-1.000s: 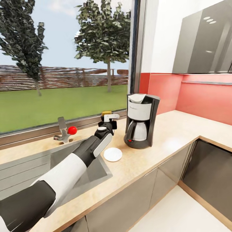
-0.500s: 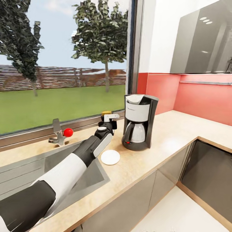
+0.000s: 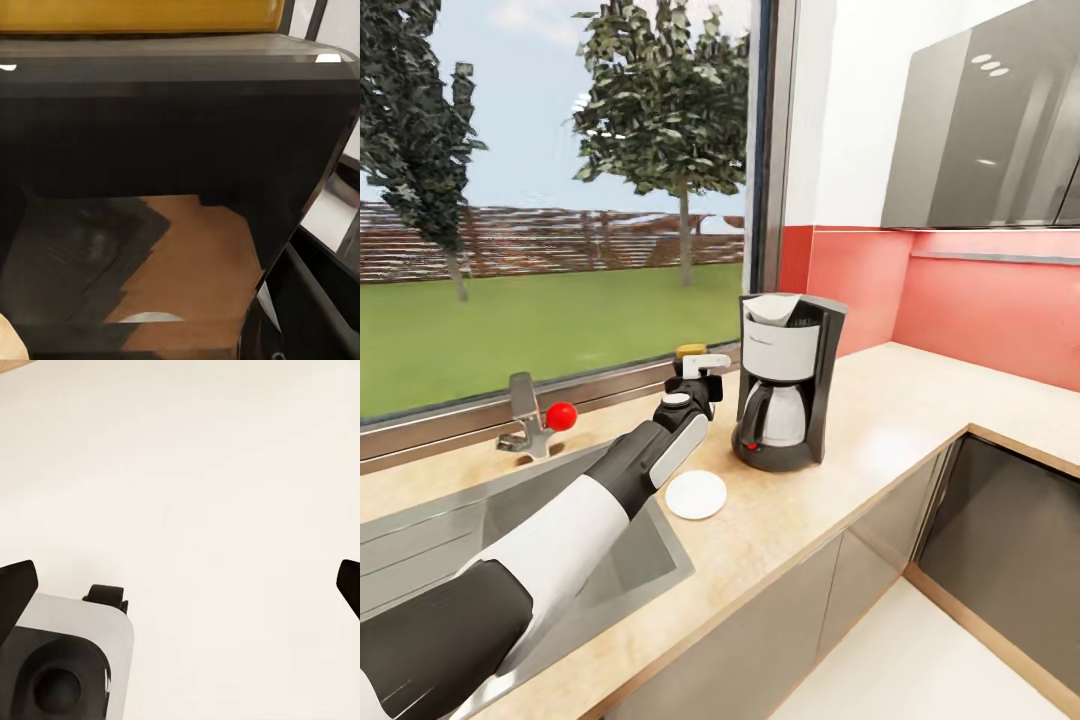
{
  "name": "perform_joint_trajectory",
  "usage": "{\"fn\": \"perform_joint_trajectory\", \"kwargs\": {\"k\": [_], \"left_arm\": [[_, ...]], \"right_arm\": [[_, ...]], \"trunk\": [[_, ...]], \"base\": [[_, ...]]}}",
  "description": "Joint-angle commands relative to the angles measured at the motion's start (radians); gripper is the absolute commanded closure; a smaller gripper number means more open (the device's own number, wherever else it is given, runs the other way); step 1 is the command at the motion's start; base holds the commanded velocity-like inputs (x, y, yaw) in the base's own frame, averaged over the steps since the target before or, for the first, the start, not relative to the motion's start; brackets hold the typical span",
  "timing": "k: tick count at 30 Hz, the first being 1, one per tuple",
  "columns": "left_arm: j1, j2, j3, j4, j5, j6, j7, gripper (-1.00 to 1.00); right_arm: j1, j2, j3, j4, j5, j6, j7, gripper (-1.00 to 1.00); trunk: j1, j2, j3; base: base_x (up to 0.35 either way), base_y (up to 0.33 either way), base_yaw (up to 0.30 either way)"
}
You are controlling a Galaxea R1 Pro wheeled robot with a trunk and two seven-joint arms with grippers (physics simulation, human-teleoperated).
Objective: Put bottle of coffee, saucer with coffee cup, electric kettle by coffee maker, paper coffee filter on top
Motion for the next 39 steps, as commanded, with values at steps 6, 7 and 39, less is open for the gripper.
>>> {"fn": "perform_joint_trajectory", "kwargs": {"k": [6,7,39], "left_arm": [[-0.001,0.001,-0.004,-0.001,0.007,0.002,0.008,1.00],[-0.001,0.001,-0.004,-0.001,0.007,0.002,0.008,1.00],[-0.001,0.001,-0.005,-0.001,0.007,0.002,0.008,1.00]], "right_arm": [[0.000,0.000,0.000,0.001,0.004,-0.003,0.001,-1.00],[0.000,0.000,0.000,0.001,0.004,-0.003,0.001,-1.00],[0.000,0.000,0.000,0.001,0.004,-0.003,0.001,-1.00]], "trunk": [[0.019,-0.036,-0.017],[0.023,-0.043,-0.020],[0.127,-0.232,-0.105]], "base": [[0.000,0.000,0.000],[0.000,0.000,0.000],[0.000,0.000,0.000]]}}
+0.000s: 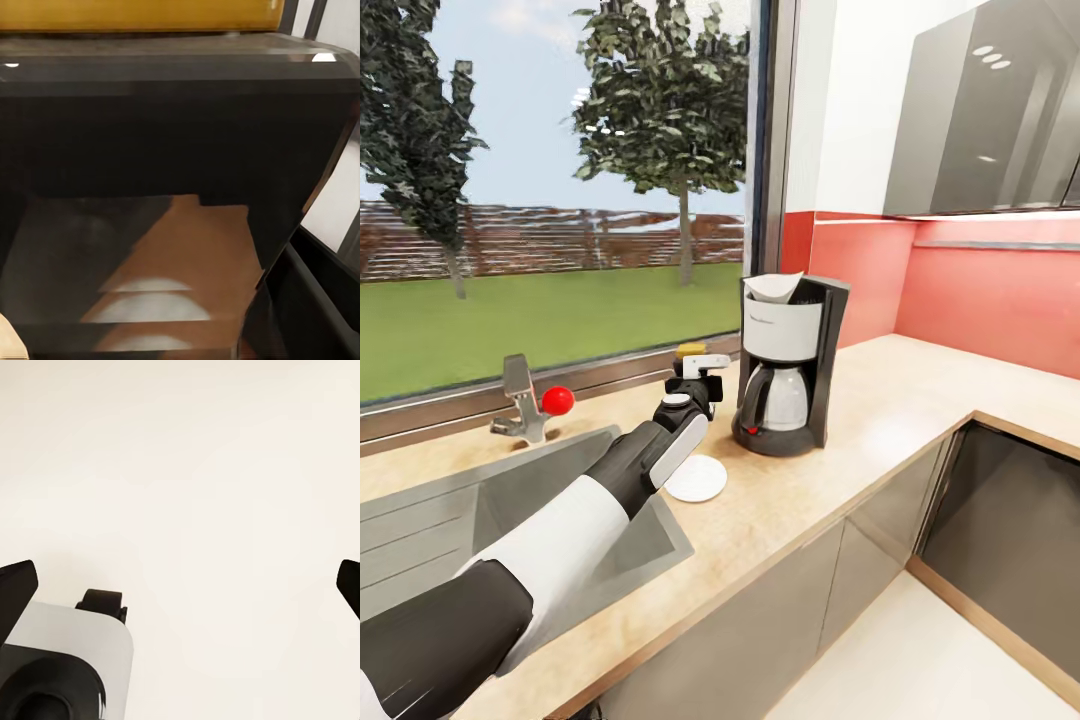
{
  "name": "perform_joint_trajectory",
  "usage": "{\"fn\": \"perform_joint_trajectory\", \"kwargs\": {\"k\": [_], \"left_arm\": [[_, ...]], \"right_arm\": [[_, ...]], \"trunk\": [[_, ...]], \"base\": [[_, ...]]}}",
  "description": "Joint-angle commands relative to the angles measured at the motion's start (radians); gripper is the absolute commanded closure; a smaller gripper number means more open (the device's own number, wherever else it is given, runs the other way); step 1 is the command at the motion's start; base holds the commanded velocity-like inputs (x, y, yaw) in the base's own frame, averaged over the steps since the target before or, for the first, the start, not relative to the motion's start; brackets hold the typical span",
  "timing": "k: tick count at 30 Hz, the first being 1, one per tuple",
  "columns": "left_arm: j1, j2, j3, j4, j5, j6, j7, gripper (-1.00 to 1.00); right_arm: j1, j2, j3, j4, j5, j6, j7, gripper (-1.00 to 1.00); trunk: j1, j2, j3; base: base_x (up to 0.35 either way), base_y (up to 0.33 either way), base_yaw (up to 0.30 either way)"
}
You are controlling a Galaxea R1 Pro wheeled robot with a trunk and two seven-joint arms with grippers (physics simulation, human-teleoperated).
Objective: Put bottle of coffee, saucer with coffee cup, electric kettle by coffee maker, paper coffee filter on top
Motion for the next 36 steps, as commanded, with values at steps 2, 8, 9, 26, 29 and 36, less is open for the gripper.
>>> {"fn": "perform_joint_trajectory", "kwargs": {"k": [2,8,9,26,29,36], "left_arm": [[-0.001,0.001,-0.003,-0.001,0.005,0.002,0.008,1.00],[-0.001,0.001,-0.004,-0.003,0.005,0.002,0.008,1.00],[-0.002,0.001,-0.004,-0.003,0.005,0.002,0.008,1.00],[-0.001,0.001,-0.003,-0.001,0.005,0.002,0.008,1.00],[-0.001,0.001,-0.003,-0.001,0.005,0.002,0.008,1.00],[-0.001,0.001,-0.002,-0.001,0.005,0.002,0.008,1.00]], "right_arm": [[-0.001,0.000,0.000,0.001,0.004,-0.003,0.001,-1.00],[-0.001,0.000,0.000,0.001,0.004,-0.003,0.001,-1.00],[-0.001,0.000,0.000,0.001,0.004,-0.003,0.001,-1.00],[-0.001,0.000,0.000,0.000,0.004,-0.003,0.001,-1.00],[-0.001,0.000,0.000,0.000,0.004,-0.003,0.001,-1.00],[-0.001,0.000,0.000,0.000,0.004,-0.003,0.001,-1.00]], "trunk": [[0.008,-0.015,-0.007],[0.012,-0.022,-0.011],[0.012,-0.022,-0.011],[0.012,-0.022,-0.011],[0.012,-0.022,-0.011],[0.012,-0.022,-0.011]], "base": [[0.000,0.000,0.000],[0.000,0.000,0.000],[0.000,0.000,0.000],[0.073,0.000,0.000],[0.046,-0.002,0.000],[0.048,-0.027,0.000]]}}
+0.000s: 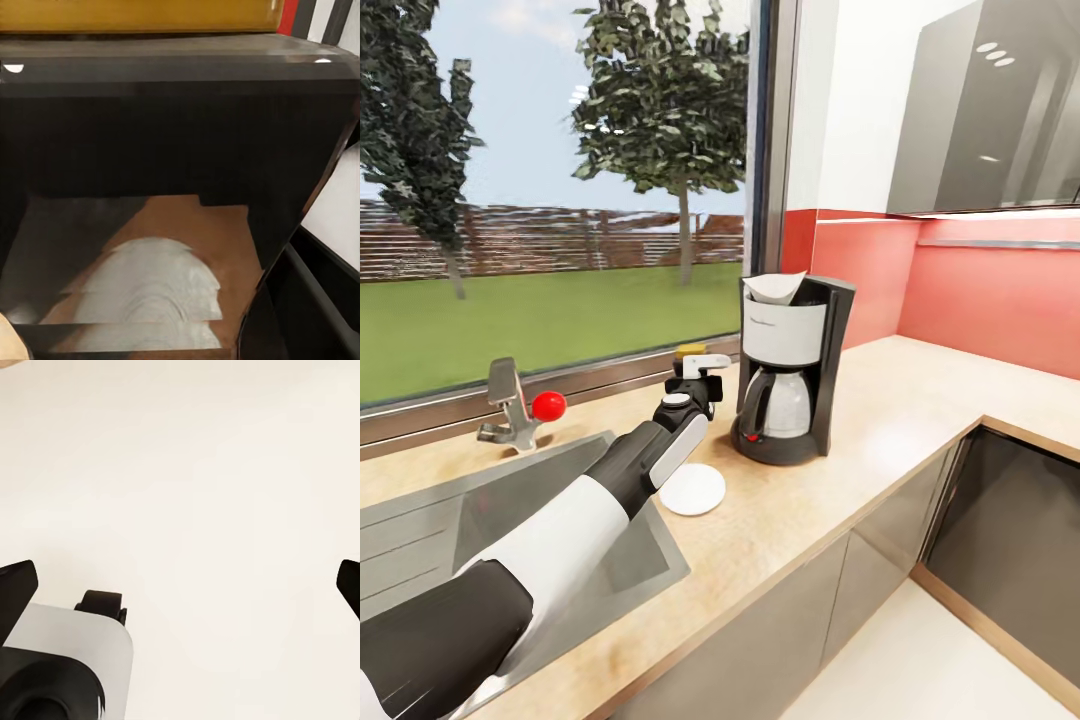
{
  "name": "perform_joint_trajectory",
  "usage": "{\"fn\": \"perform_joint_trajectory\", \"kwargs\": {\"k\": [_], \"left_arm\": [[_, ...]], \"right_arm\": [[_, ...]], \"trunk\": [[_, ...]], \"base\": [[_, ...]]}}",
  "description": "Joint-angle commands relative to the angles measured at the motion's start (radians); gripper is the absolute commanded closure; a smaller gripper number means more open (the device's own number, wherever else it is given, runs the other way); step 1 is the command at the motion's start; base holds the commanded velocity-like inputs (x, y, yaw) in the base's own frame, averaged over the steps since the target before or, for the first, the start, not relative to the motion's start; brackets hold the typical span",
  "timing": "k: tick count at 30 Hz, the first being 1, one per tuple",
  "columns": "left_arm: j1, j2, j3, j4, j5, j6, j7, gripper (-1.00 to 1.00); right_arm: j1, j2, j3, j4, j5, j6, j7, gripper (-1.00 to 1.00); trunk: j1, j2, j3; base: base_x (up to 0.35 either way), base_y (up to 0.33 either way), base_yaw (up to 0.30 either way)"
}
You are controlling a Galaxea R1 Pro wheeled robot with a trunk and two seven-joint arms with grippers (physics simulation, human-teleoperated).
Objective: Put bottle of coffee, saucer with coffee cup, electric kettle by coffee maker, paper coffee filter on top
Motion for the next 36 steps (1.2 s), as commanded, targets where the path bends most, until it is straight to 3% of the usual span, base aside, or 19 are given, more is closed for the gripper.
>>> {"fn": "perform_joint_trajectory", "kwargs": {"k": [1,6,32,36], "left_arm": [[-0.001,0.001,-0.003,-0.001,0.006,0.002,0.008,1.00],[-0.001,0.001,-0.005,-0.001,0.006,0.002,0.008,1.00],[-0.001,0.001,-0.004,-0.001,0.006,0.006,0.008,1.00],[-0.001,0.001,-0.004,-0.001,0.006,0.007,0.008,1.00]], "right_arm": [[-0.001,0.000,0.000,0.001,0.005,-0.003,0.001,-1.00],[-0.001,0.000,0.000,0.001,0.005,-0.003,0.001,-1.00],[-0.001,0.000,0.000,0.001,0.005,-0.003,0.001,-1.00],[-0.001,0.000,0.000,0.001,0.005,-0.003,0.001,-1.00]], "trunk": [[0.000,-0.001,-0.001],[0.000,-0.001,-0.001],[0.100,-0.183,-0.083],[0.100,-0.183,-0.083]], "base": [[0.010,-0.006,0.000],[0.003,-0.002,0.000],[0.000,0.000,0.000],[0.000,0.000,0.000]]}}
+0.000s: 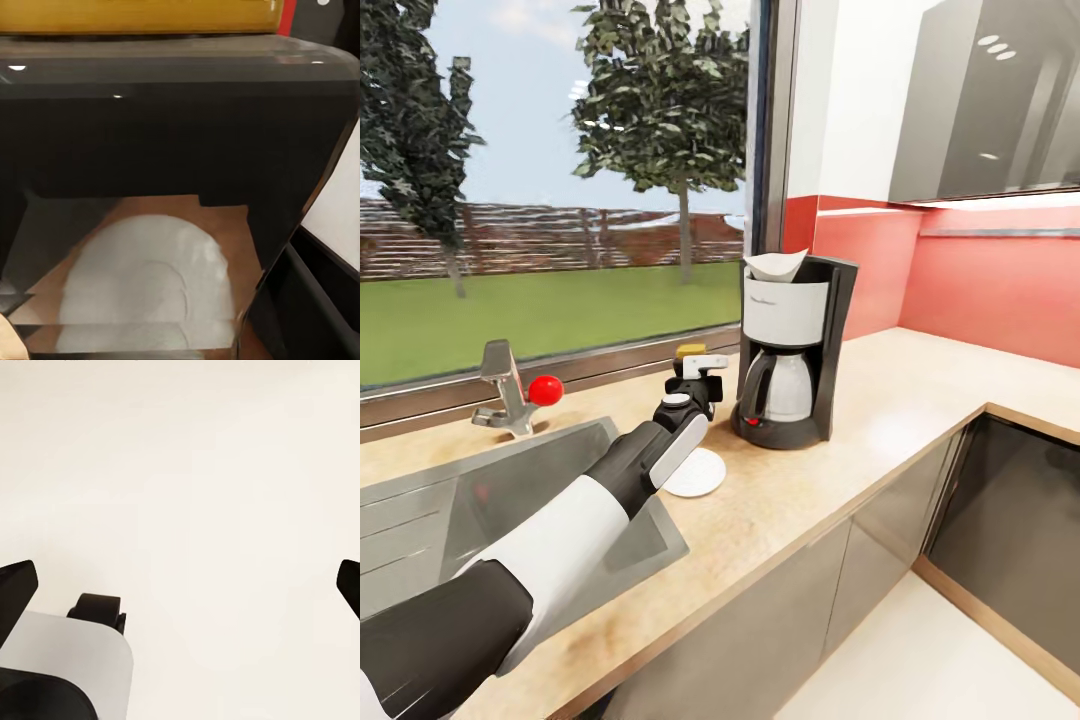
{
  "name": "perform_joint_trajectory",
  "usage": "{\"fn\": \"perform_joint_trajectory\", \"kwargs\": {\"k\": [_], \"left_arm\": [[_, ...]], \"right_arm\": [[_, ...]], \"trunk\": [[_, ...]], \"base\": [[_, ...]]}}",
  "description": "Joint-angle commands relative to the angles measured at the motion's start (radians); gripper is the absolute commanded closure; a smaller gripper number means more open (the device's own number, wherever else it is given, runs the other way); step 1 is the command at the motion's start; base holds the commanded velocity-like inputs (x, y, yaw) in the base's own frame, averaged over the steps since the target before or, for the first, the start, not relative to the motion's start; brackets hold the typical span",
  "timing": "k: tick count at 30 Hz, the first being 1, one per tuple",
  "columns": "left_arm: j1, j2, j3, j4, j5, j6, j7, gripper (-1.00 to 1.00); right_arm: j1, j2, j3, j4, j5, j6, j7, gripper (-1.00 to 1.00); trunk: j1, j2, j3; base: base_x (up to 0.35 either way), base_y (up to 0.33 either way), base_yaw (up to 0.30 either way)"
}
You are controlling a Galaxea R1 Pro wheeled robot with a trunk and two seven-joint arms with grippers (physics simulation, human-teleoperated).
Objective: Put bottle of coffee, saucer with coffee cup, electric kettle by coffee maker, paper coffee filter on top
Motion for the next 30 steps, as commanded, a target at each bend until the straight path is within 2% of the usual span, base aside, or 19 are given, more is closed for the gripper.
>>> {"fn": "perform_joint_trajectory", "kwargs": {"k": [1,13,30], "left_arm": [[-0.001,0.001,-0.003,-0.001,0.007,0.002,0.008,1.00],[-0.001,0.001,-0.003,-0.001,0.007,0.004,0.008,1.00],[-0.001,0.001,-0.003,-0.001,0.007,0.004,0.008,1.00]], "right_arm": [[-0.001,0.000,0.000,0.001,0.005,-0.003,0.001,-1.00],[-0.001,0.000,0.000,0.001,0.005,-0.003,0.001,-1.00],[-0.001,-0.001,0.000,0.002,0.006,-0.003,0.001,-1.00]], "trunk": [[0.000,-0.001,-0.001],[0.038,-0.071,-0.032],[0.038,-0.071,-0.032]], "base": [[0.000,0.000,0.000],[0.000,0.000,0.000],[0.026,0.000,0.000]]}}
